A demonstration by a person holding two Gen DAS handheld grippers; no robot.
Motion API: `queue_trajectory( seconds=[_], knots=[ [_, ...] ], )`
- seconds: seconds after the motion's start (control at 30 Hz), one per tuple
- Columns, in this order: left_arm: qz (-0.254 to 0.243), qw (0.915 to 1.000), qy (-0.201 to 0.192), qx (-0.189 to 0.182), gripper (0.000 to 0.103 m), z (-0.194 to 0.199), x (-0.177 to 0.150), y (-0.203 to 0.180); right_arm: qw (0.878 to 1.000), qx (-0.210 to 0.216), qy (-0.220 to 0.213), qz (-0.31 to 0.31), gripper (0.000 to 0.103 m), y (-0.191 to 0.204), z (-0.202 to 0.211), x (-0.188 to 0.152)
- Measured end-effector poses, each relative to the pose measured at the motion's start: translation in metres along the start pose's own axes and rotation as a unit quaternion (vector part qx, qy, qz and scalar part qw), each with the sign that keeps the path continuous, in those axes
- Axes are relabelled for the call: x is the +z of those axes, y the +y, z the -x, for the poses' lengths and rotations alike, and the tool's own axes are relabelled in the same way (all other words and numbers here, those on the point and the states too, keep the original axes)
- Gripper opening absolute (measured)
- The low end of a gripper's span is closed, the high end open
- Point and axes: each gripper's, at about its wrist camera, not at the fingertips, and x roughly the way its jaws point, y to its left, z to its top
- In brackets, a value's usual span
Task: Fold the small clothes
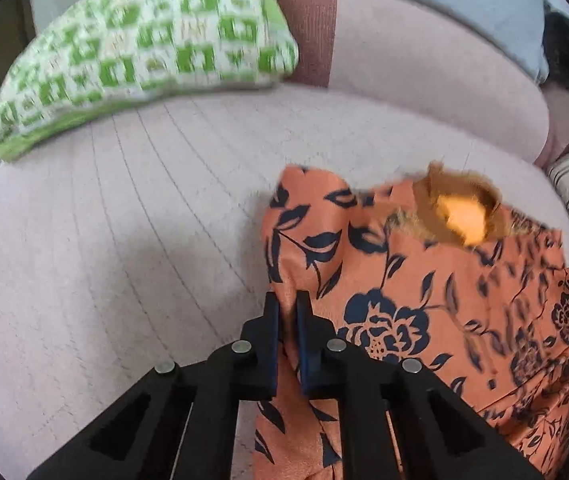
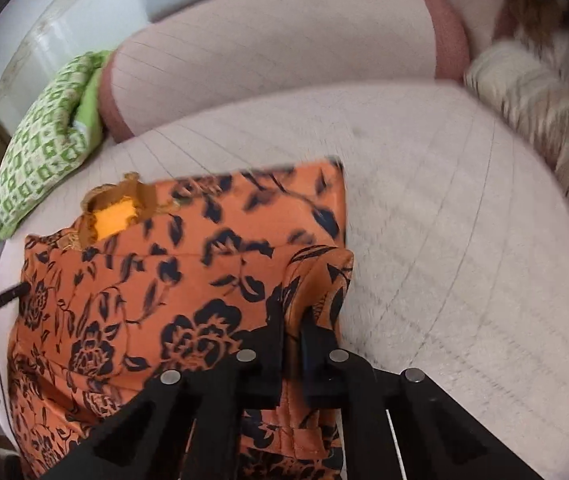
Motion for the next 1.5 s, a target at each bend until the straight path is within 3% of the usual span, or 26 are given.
queue_trajectory(
  seconds=[0.13, 0.2, 0.27, 0.33, 0.4, 0.43, 0.47, 0.5, 0.7, 0.73, 0.77, 0.83, 0.87, 0.93, 1.0, 1.07, 1.1, 1.17, 1.23, 1.27, 1.37, 1.4, 1.43, 1.5],
  knots=[
    [0.022, 0.9961, -0.081, 0.024, 0.001, 0.039, 0.002, 0.024, 0.997, 0.01, -0.068, 0.037, 0.006, 0.03, 0.045, 0.016],
    [0.047, 0.9955, -0.078, 0.026, 0.001, 0.034, 0.002, 0.043, 0.993, 0.011, -0.107, 0.048, 0.007, 0.041, 0.057, 0.024],
    [0.066, 0.9972, -0.023, 0.027, 0.001, 0.007, -0.002, 0.06, 0.994, 0.007, -0.096, 0.049, 0.01, 0.042, 0.038, 0.028],
    [0.076, 0.9964, -0.004, 0.037, 0.005, -0.001, -0.014, 0.067, 0.999, 0.014, -0.019, 0.025, 0.01, 0.028, -0.017, 0.02],
    [0.075, 0.9971, -0.011, -0.007, 0.027, 0.01, -0.023, 0.066, 0.999, -0.004, 0.04, 0.0, 0.013, 0.015, -0.047, 0.005],
    [0.069, 0.9973, -0.013, -0.022, 0.057, 0.017, -0.026, 0.064, 0.999, 0.013, 0.033, -0.007, 0.014, 0.01, -0.048, -0.003],
    [0.065, 0.9972, -0.021, -0.032, 0.074, 0.026, -0.03, 0.059, 1.0, 0.027, 0.01, -0.01, 0.016, 0.007, -0.042, -0.007],
    [0.063, 0.9967, -0.035, -0.037, 0.074, 0.036, -0.033, 0.055, 0.999, 0.036, 0.005, -0.014, 0.018, 0.004, -0.037, -0.01],
    [0.0, 0.9994, -0.004, -0.034, 0.074, 0.044, -0.055, 0.005, 0.998, 0.056, 0.009, -0.03, 0.026, -0.006, -0.029, -0.011],
    [-0.012, 0.9998, 0.002, -0.018, 0.068, 0.04, -0.057, -0.003, 0.998, 0.056, 0.009, -0.031, 0.026, -0.006, -0.029, -0.011],
    [-0.025, 0.9995, 0.021, 0.0, 0.055, 0.031, -0.062, -0.007, 0.998, 0.058, 0.009, -0.033, 0.026, -0.006, -0.029, -0.012],
    [-0.026, 0.9985, 0.049, -0.007, 0.05, 0.03, -0.071, -0.007, 0.998, 0.06, 0.008, -0.034, 0.026, -0.003, -0.026, -0.01],
    [-0.03, 0.9986, 0.041, -0.011, 0.052, 0.037, -0.076, -0.007, 0.997, 0.061, 0.011, -0.035, 0.026, -0.003, -0.025, -0.01],
    [-0.076, 0.997, 0.011, -0.01, 0.068, 0.06, -0.088, -0.017, 0.998, 0.06, 0.015, -0.031, 0.026, -0.003, -0.023, -0.01],
    [-0.135, 0.9905, -0.008, 0.025, 0.069, 0.07, -0.097, -0.033, 0.998, 0.058, 0.019, -0.027, 0.026, -0.002, -0.027, -0.009],
    [-0.171, 0.9833, 0.006, 0.062, 0.069, 0.062, -0.104, -0.039, 0.998, 0.057, 0.019, -0.03, 0.026, 0.0, -0.03, -0.009],
    [-0.174, 0.982, 0.012, 0.072, 0.068, 0.057, -0.104, -0.04, 0.998, 0.055, 0.018, -0.031, 0.026, 0.002, -0.031, -0.009],
    [-0.18, 0.9786, 0.022, 0.097, 0.052, 0.047, -0.104, -0.036, 0.998, 0.055, 0.017, -0.031, 0.026, 0.005, -0.031, -0.008],
    [-0.169, 0.9822, 0.028, 0.078, 0.026, 0.049, -0.108, -0.035, 0.998, 0.049, 0.019, -0.023, 0.026, 0.009, -0.031, -0.007],
    [-0.165, 0.9832, 0.024, 0.075, 0.02, 0.052, -0.11, -0.035, 0.998, 0.048, 0.02, -0.02, 0.026, 0.01, -0.031, -0.007],
    [-0.132, 0.9885, -0.014, 0.072, 0.014, 0.07, -0.11, -0.031, 0.998, 0.051, 0.024, -0.01, 0.023, 0.014, -0.03, -0.004],
    [-0.11, 0.9907, -0.033, 0.072, 0.014, 0.081, -0.109, -0.026, 0.998, 0.053, 0.019, -0.007, 0.012, 0.017, -0.026, -0.002],
    [-0.096, 0.9915, -0.044, 0.076, 0.014, 0.083, -0.105, -0.022, 0.998, 0.058, 0.011, -0.006, 0.007, 0.02, -0.021, 0.0],
    [-0.057, 0.9945, -0.041, 0.077, 0.014, 0.083, -0.106, -0.007, 0.997, 0.068, -0.03, -0.003, 0.007, 0.028, 0.002, 0.007]
  ],
)
